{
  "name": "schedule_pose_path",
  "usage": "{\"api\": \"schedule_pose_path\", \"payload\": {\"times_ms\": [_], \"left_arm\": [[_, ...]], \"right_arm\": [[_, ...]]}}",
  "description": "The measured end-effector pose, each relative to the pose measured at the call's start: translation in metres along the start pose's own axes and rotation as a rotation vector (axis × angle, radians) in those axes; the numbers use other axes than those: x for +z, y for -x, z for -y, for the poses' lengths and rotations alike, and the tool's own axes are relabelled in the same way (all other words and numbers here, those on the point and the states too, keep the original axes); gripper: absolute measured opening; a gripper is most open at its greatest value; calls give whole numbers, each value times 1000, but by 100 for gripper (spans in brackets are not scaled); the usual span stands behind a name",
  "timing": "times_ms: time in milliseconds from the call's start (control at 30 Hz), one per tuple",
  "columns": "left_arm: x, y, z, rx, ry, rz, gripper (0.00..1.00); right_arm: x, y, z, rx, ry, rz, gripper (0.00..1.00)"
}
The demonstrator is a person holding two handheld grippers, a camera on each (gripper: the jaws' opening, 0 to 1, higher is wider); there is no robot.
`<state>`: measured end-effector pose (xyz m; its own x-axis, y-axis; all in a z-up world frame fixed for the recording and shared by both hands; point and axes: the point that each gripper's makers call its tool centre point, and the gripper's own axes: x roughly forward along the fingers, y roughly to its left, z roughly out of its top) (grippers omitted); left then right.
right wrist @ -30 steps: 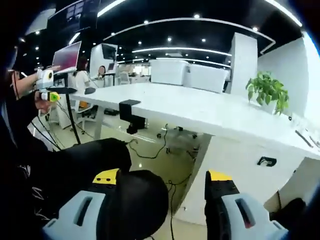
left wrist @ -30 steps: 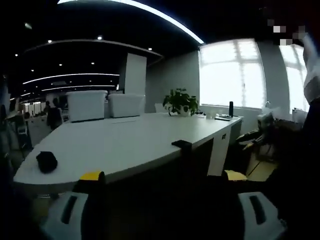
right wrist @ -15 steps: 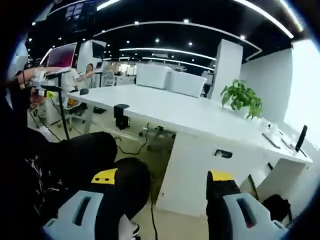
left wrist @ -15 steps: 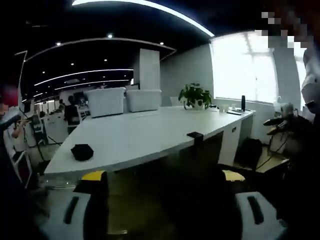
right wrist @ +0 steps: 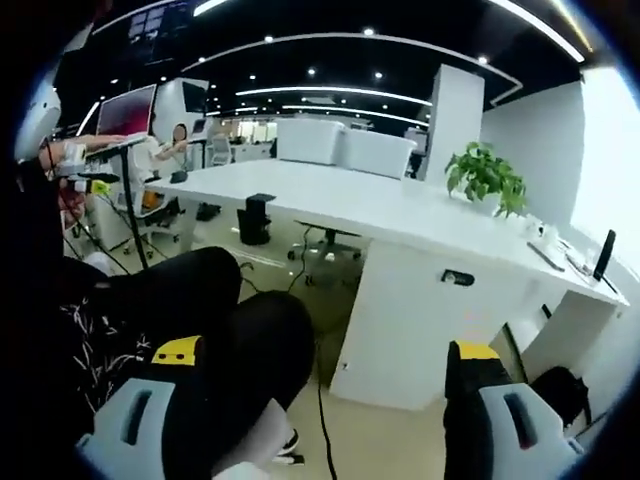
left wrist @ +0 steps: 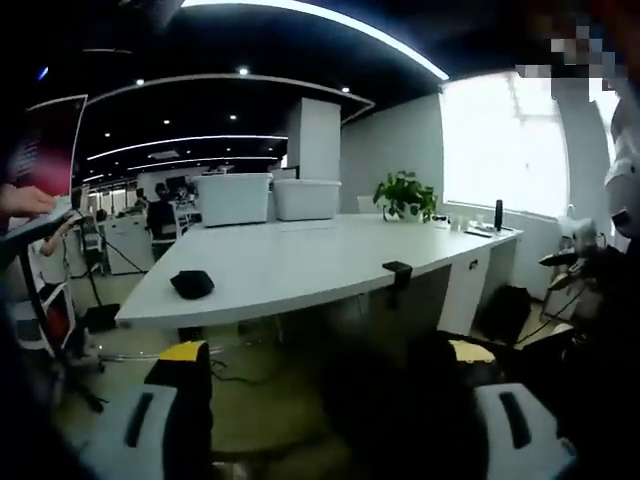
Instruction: Clamp the fixed fixture on the desktop, loosen the retaining clip, secure it to the edge of the desk, and tighten the retaining clip.
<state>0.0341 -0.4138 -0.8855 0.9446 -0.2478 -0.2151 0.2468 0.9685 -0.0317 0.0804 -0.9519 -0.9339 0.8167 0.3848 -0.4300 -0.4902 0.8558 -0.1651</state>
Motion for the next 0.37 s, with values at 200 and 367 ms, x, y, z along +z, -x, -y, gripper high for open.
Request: {"api": "schedule_pose_path", "payload": {"times_ms": [200,367], "left_arm": [[6,12,5,12,-78,-22,95],[-6,13,-2,51,-49,-55,95]], "right_arm": [[8,-5,6,5,-11,-15,97],[7,-18,3,21,-41,-35,97]]}}
